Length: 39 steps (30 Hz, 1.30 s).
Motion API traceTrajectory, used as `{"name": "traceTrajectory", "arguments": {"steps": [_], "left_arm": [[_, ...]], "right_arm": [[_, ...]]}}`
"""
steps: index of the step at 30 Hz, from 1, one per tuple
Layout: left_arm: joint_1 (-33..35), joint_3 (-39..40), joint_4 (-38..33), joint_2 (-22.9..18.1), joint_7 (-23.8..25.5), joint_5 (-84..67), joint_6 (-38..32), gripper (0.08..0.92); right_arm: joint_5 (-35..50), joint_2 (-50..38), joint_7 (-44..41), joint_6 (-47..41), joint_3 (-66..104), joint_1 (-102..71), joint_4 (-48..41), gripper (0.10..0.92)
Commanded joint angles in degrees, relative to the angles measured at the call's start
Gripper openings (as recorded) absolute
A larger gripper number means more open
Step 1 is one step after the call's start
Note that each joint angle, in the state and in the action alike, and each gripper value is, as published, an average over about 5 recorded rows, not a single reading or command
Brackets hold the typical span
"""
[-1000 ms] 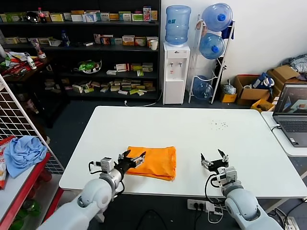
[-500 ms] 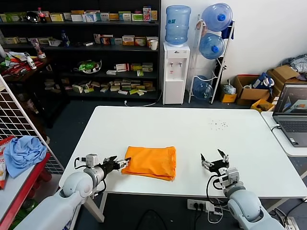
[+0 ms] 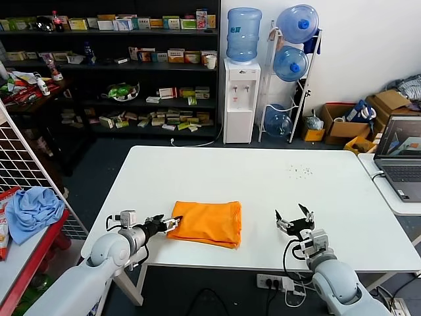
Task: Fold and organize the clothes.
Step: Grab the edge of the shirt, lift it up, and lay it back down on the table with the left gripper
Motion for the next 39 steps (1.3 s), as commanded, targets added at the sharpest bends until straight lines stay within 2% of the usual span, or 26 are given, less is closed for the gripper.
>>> {"name": "traceTrajectory", "arguments": {"steps": [1,4,17,24,27,31,39], "left_arm": [[-0.14,0.40,1.12,-1.43,0.92,-0.18,1.39,0.807],[-0.01,0.69,0.98,-1.55,1.09,0.21,1.58,0.742],[0.77,0.40,-0.85,-1.65,0.36,1.49,0.20,0.361],[2.37,-1.00,-4.57,0.73,-2.07,1.28,-0.99,0.167],[2.67,-2.06,-5.59,3.50,-3.13,1.70,-0.94,0.132],[2.58,-3.34,-5.35,9.01,-4.19,5.02,-0.34,0.132],[1.30,-5.89,-0.17,18.18,-4.22,13.17,0.40,0.132]], "right_arm": [[0.15,-0.06,0.03,-0.06,-0.03,0.19,0.10,0.823],[0.20,-0.03,0.10,-0.09,-0.03,0.30,0.16,0.823],[0.15,-0.15,0.60,-0.30,0.48,-0.34,1.27,0.823],[-0.03,0.03,1.39,-0.36,0.46,-0.26,1.45,0.823],[-0.11,0.03,1.89,-0.42,0.26,0.04,1.39,0.823],[-0.78,0.41,2.81,-0.60,-0.08,0.48,1.12,0.823],[-1.62,0.62,3.17,-0.88,-1.41,0.83,1.21,0.823]]}}
